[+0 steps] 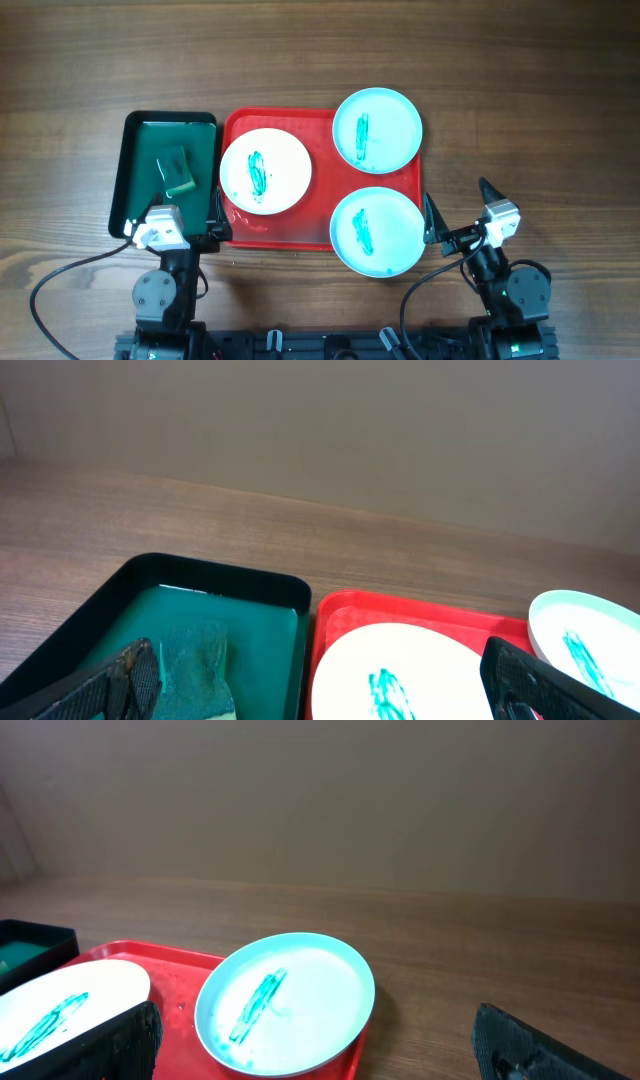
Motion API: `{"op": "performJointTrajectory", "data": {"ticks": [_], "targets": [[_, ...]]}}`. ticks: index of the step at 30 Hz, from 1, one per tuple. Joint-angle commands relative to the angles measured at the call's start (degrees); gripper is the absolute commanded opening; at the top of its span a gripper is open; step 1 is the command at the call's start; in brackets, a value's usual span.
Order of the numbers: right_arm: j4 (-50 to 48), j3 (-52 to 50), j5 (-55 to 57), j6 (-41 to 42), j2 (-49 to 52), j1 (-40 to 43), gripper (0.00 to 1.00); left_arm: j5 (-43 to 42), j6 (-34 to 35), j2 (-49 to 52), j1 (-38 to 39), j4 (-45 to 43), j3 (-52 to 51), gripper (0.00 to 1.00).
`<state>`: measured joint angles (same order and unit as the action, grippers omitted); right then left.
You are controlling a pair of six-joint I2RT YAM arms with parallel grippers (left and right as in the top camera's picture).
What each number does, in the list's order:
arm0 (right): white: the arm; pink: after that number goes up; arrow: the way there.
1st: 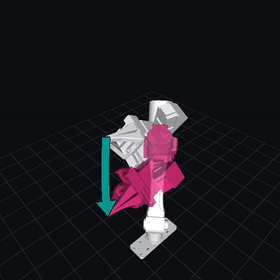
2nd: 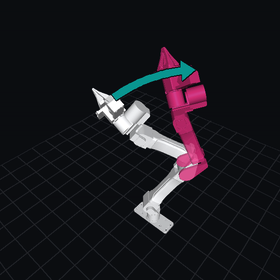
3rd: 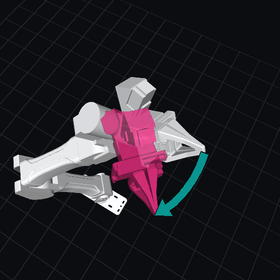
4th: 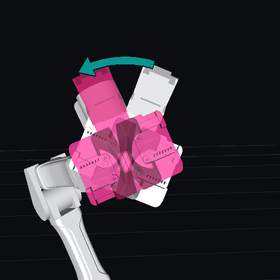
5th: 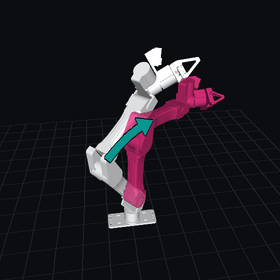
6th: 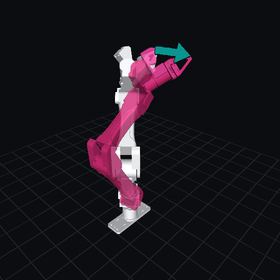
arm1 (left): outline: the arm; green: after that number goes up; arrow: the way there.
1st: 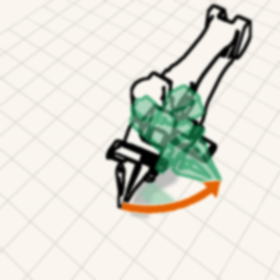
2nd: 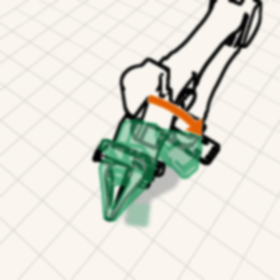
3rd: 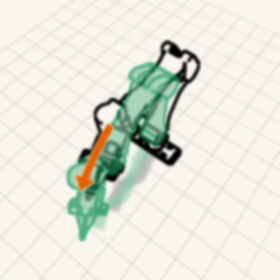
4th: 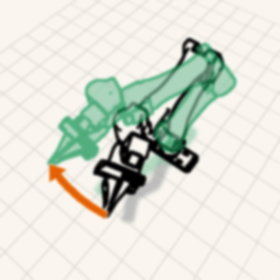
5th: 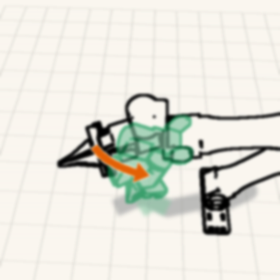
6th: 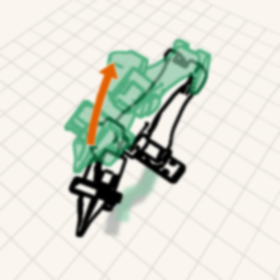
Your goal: Clean dirty plates on tray and stack at the side
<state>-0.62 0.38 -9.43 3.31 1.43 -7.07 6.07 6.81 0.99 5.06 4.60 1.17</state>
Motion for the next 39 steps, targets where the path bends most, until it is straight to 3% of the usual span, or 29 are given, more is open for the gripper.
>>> {"op": "performJointTrajectory", "data": {"ticks": [1, 35, 39], "targets": [[-0.13, -0.09, -0.96, -0.15, 0.28, 0.02, 1.00, -0.70, 0.98, -0.46, -0.46, -0.37, -0.52, 1.00], [-0.11, -0.09, -0.48, -0.31, 0.28, 0.02, 1.00, -0.70, 0.98, -0.46, -0.46, -0.37, -0.52, 1.00], [-0.11, -0.09, -1.20, 3.72, 0.31, 0.00, 1.00, -0.63, 0.96, -0.46, -0.46, -0.39, -0.52, 1.00]]}}
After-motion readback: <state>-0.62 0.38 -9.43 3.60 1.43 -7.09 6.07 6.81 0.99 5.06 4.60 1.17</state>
